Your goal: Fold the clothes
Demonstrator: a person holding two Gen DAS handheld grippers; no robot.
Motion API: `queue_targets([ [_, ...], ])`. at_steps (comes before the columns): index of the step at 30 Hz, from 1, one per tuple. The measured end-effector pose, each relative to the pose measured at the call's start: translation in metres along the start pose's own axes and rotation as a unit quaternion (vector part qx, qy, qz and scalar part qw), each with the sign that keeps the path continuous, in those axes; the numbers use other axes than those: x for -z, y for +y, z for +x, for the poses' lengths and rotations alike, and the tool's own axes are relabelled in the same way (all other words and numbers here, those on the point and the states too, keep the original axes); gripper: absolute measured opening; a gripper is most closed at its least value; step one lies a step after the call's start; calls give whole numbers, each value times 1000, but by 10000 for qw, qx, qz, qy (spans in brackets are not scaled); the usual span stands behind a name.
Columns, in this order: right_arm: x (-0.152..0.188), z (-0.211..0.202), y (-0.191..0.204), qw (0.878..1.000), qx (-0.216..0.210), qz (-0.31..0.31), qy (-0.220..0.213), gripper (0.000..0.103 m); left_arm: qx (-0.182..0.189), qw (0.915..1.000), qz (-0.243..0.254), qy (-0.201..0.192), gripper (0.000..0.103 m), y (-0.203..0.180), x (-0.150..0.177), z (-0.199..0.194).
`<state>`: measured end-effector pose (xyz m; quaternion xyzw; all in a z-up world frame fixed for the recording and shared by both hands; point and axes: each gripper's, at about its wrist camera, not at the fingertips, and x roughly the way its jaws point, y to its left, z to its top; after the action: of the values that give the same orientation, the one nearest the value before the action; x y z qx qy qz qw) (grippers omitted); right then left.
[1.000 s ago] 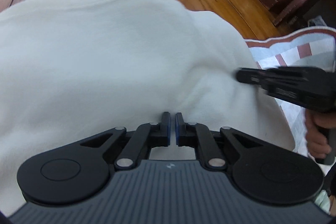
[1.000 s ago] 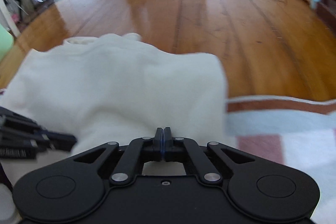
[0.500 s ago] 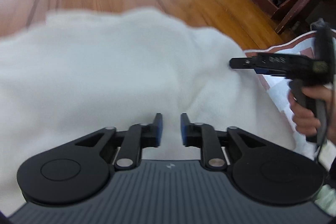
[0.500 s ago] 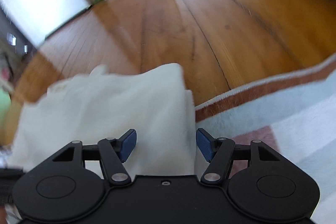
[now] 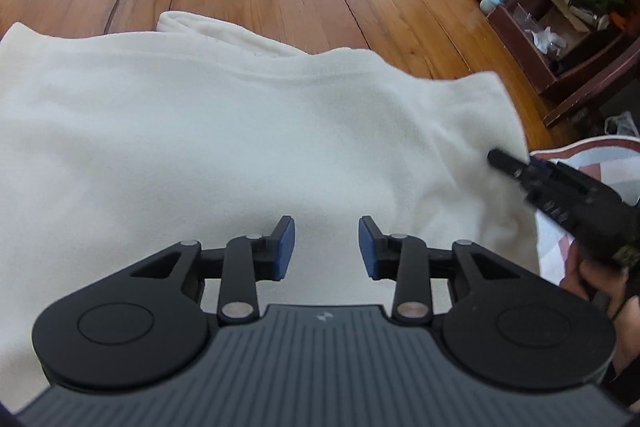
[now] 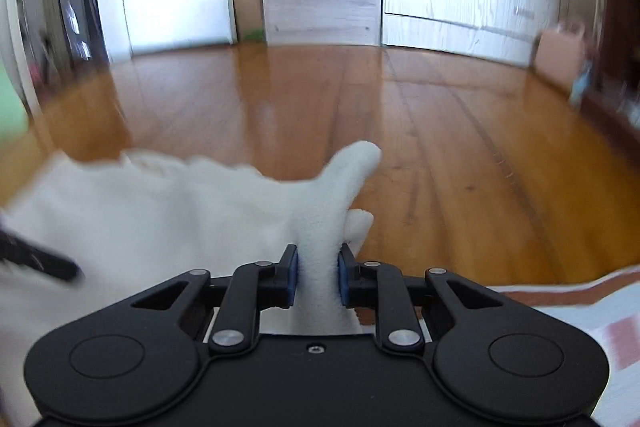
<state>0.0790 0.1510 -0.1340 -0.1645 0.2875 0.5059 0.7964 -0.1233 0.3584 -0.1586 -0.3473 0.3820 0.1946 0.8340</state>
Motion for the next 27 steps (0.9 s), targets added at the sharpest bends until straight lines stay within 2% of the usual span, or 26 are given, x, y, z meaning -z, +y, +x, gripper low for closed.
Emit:
queue_targets([
  [2,-3,9,-3,9999,-2,-3,107,29,-8,10000,15,2,35,-2,-1,0],
  [3,-5,14,-4,9999,-2,-5,161,46,-8,10000,27,5,35,-3,-1,1],
  [4,-7,18,-6,9998,-3,-7,215,54,-5,10000,32,7,35,-4,-1,1],
  [8,-15,37,-13,9992,-19,29,409,56,34,10000,-29,-6,39,2,0,0],
  [11,-30,56,-22,9986,-91,327,402,55,3,10000,-71,-12,39,9,-1,2],
  [12,-34,60,-21,9988,-2,259,423,48,-17,10000,-97,-10,39,11,-1,3],
  [15,-45,69,-15,9987,214,34,451,42,-12,9998,-203,-1,39,18,-2,5],
  [16,-46,68,-11,9990,170,-105,388,34,-1,9998,-214,-4,39,18,-2,5],
  [17,-46,67,-7,9989,158,-257,353,11,10,9997,-225,-8,39,19,-2,6],
  [20,-45,53,8,9965,477,-682,55,8,59,9997,-244,-52,39,19,-2,5],
  [22,-50,36,13,9981,273,-532,-166,7,245,9991,-320,-148,39,20,-1,2],
  [23,-50,22,15,9993,23,-278,-249,8,388,9983,-391,-196,39,20,-1,-1],
  [27,-35,-28,38,9892,-1347,392,-422,7,1061,9907,-789,-330,45,27,1,-19],
])
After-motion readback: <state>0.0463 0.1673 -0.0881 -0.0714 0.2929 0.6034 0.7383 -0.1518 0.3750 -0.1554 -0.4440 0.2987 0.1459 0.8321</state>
